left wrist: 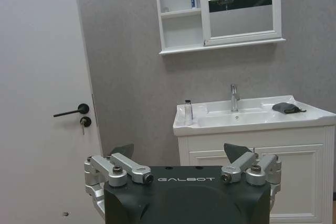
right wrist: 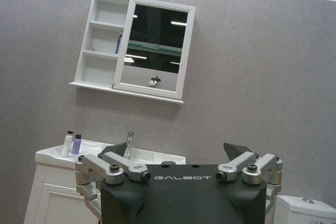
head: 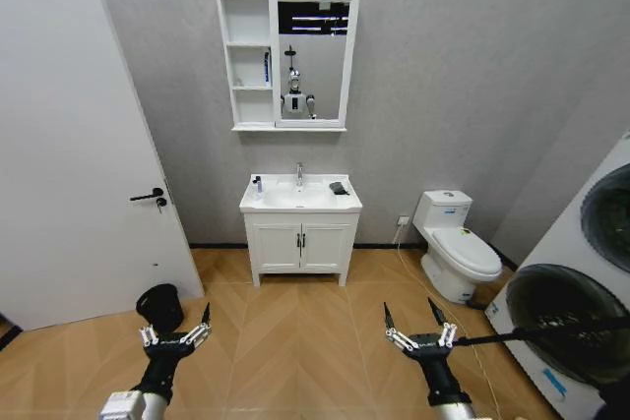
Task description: Move facial cleanser and shampoo from washbasin to cabinet, then wipe washbasin with towel.
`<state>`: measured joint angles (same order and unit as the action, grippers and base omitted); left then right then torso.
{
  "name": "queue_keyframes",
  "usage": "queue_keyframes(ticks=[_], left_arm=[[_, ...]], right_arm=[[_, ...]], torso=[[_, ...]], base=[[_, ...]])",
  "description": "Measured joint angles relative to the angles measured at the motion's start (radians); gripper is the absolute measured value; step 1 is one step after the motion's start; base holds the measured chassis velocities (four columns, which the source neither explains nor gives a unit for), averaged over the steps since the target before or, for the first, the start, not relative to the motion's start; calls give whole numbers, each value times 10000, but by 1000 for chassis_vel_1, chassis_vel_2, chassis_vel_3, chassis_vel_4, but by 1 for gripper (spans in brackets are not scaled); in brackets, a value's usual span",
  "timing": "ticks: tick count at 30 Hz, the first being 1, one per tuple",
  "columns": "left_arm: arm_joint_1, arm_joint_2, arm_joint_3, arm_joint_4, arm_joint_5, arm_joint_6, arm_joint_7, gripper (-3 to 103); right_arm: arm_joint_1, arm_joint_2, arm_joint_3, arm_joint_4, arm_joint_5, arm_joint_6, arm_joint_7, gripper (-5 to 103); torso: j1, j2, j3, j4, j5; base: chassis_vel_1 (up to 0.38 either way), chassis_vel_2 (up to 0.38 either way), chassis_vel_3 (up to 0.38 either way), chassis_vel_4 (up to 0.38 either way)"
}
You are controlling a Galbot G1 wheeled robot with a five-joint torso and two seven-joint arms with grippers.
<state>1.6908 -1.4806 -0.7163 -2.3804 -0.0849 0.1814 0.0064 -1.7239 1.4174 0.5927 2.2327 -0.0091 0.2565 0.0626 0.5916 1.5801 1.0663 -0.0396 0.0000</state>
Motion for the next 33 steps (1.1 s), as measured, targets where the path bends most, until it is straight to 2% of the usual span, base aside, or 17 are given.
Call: queue_keyframes(ticks=[5, 14, 19, 25, 27, 33], left_arm=[[-27, 0, -29, -4, -2, 8, 13, 97], [-22, 5, -32, -12, -37, -44, 62, 96], [-83, 241, -67, -40, -152, -13, 79, 96], [-22, 318, 87, -34, -147, -16, 175, 96], [-59, 293, 181, 204, -105, -74, 211, 96], [-43, 256, 137, 306, -89, -177, 247, 96]], right_arm=[[-58, -108, -8, 96, 601, -569, 61, 100], [-139, -204, 68, 21, 963, -743, 79, 100], [-238, -438, -85, 18, 1363, -1054, -264, 100], [-277, -581, -211, 124, 1399, -1385, -463, 100], [-212, -526, -518, 263, 1330, -1717, -542, 100], [-366, -455, -643, 305, 1213, -1703, -541, 100]], torso=[[0, 0, 0, 0, 0], [0, 0, 0, 1, 0], [0, 0, 0, 1, 0], [0, 0, 0, 1, 0], [0, 0, 0, 0, 0], [-3, 1, -1, 0, -1]], base=[[0, 0, 0, 0], [0, 0, 0, 0], [0, 0, 0, 0], [0, 0, 0, 0], [0, 0, 0, 0], [-28, 38, 31, -24]])
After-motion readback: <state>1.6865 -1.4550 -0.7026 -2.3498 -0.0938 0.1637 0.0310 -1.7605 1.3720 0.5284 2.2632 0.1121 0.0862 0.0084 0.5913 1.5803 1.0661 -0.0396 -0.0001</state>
